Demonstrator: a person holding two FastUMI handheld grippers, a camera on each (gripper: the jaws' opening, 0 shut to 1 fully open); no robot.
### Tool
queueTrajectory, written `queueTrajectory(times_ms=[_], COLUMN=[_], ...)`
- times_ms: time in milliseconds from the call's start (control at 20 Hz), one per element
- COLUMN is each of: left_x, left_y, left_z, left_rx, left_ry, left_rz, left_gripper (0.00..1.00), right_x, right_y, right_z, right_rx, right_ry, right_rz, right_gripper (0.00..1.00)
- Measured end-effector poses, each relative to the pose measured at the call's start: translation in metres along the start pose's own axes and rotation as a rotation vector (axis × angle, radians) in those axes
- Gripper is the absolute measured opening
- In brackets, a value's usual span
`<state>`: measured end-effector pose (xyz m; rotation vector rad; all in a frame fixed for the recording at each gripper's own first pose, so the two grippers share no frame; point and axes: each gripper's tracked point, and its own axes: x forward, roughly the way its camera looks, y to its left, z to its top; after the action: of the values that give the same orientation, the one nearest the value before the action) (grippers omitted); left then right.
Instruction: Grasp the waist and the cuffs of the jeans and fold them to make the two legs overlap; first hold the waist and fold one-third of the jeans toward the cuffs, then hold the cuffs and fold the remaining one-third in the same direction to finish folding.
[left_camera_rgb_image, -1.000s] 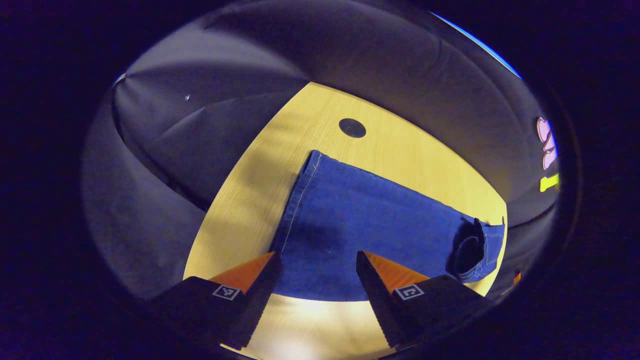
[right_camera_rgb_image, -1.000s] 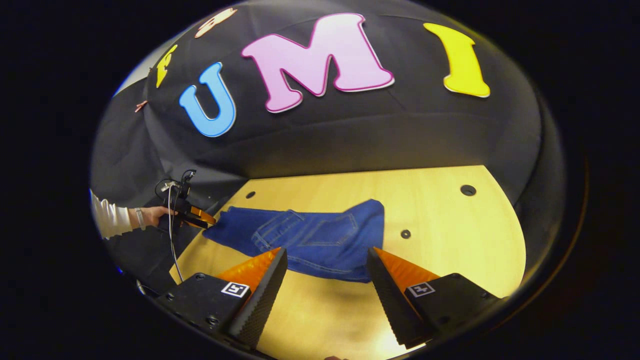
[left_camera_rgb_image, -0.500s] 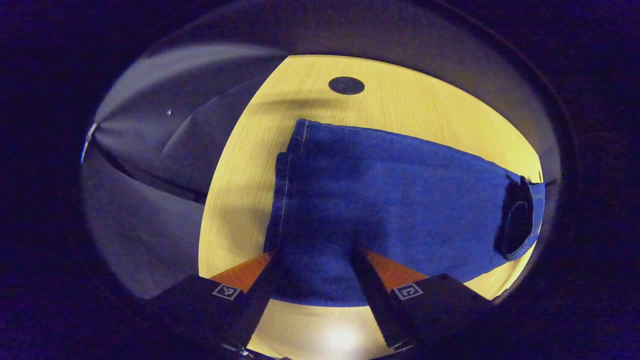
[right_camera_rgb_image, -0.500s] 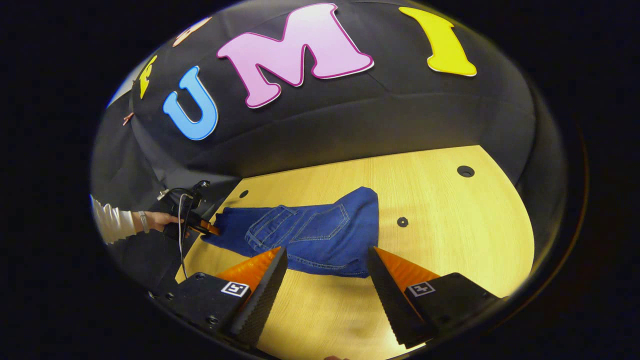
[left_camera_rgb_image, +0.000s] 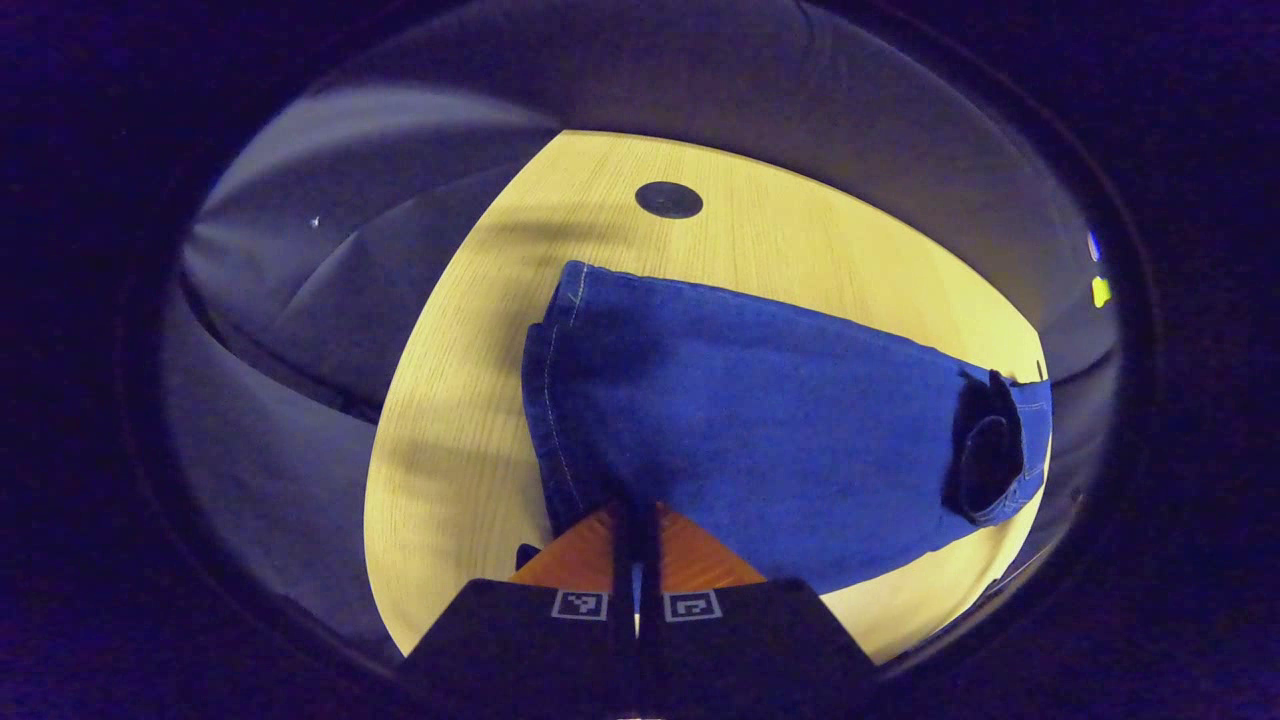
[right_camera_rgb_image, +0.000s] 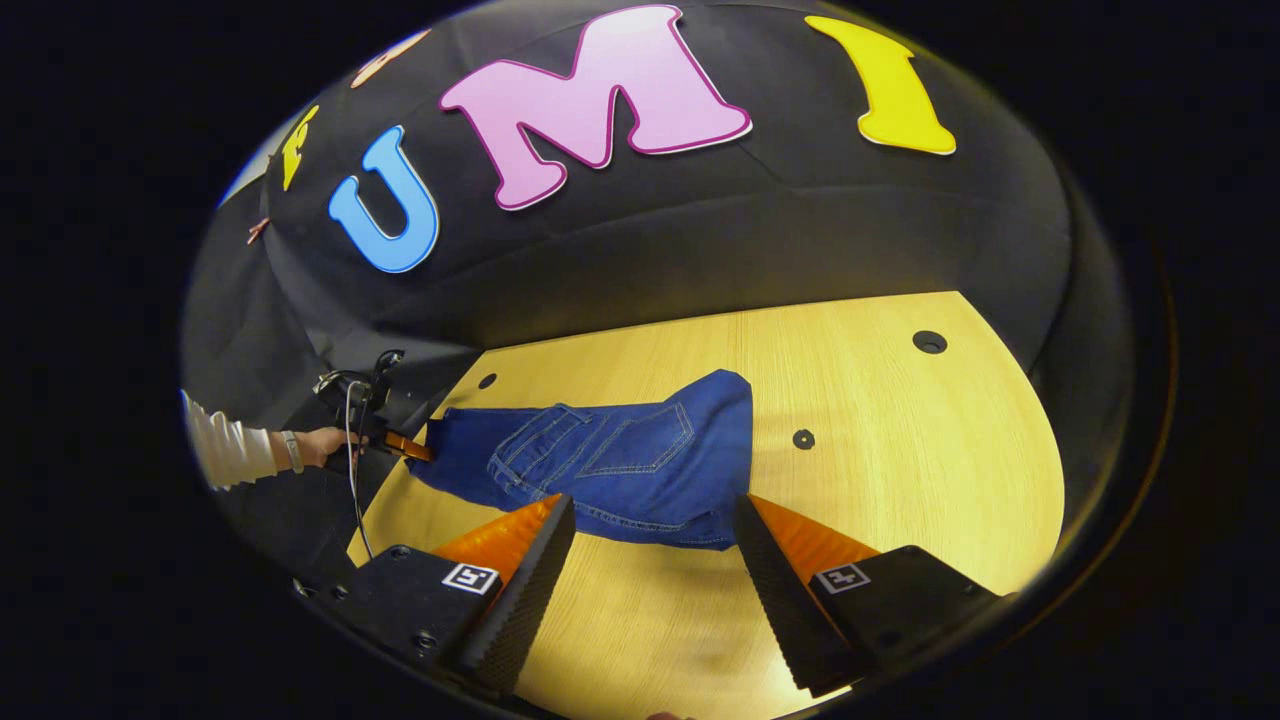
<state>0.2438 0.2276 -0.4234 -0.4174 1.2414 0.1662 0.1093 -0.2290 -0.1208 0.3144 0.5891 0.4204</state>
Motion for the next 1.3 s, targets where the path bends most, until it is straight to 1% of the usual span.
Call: queueTrajectory(times_ms=[100,150,250,300,350,500,600,650,750,850,950,1000,1100,1200,1300], left_x=[-0.025,-0.043,-0.084,-0.103,-0.117,-0.16,-0.186,-0.189,-0.186,-0.163,-0.125,-0.099,-0.057,-0.026,-0.017], left_y=[-0.018,-0.036,-0.08,-0.103,-0.124,-0.2,-0.266,-0.301,-0.369,-0.433,-0.475,-0.495,-0.521,-0.535,-0.554], left_z=[0.015,0.024,0.039,0.049,0.054,0.066,0.073,0.077,0.074,0.058,0.039,0.029,0.01,-0.005,-0.016], left_rx=[0.006,-0.009,-0.039,-0.034,-0.023,0.056,0.107,0.148,0.247,0.313,0.363,0.383,0.394,0.392,0.307], left_ry=[-0.056,-0.091,-0.165,-0.205,-0.236,-0.301,-0.331,-0.351,-0.364,-0.317,-0.273,-0.24,-0.163,-0.103,-0.041], left_rz=[-0.076,-0.127,-0.253,-0.307,-0.357,-0.471,-0.553,-0.584,-0.622,-0.648,-0.634,-0.605,-0.543,-0.489,-0.518], left_gripper=[0.06,0.06,0.06,0.06,0.06,0.06,0.06,0.06,0.06,0.06,0.06,0.06,0.06,0.06,0.06], right_x=[0.001,0.001,0.002,0.001,0.0,-0.008,-0.017,-0.021,-0.031,-0.038,-0.047,-0.05,-0.056,-0.06,-0.059], right_y=[-0.003,-0.004,-0.004,-0.002,0.001,0.001,-0.002,-0.005,-0.01,-0.015,-0.018,-0.019,-0.023,-0.031,-0.043], right_z=[0.005,0.007,0.011,0.014,0.016,0.022,0.026,0.027,0.029,0.031,0.03,0.03,0.024,0.018,0.013], right_rx=[0.015,0.025,0.046,0.059,0.071,0.079,0.067,0.058,0.04,0.029,0.014,0.008,0.004,-0.017,-0.048], right_ry=[-0.009,-0.012,-0.019,-0.026,-0.036,-0.057,-0.071,-0.079,-0.088,-0.098,-0.105,-0.107,-0.104,-0.088,-0.067], right_rz=[-0.001,-0.001,0.001,0.007,0.014,0.021,0.019,0.018,0.014,0.014,0.017,0.019,0.027,0.036,0.037], right_gripper=[0.98,0.98,0.98,0.98,0.98,0.98,0.98,0.98,0.98,0.98,0.98,0.98,0.98,0.98,0.98])
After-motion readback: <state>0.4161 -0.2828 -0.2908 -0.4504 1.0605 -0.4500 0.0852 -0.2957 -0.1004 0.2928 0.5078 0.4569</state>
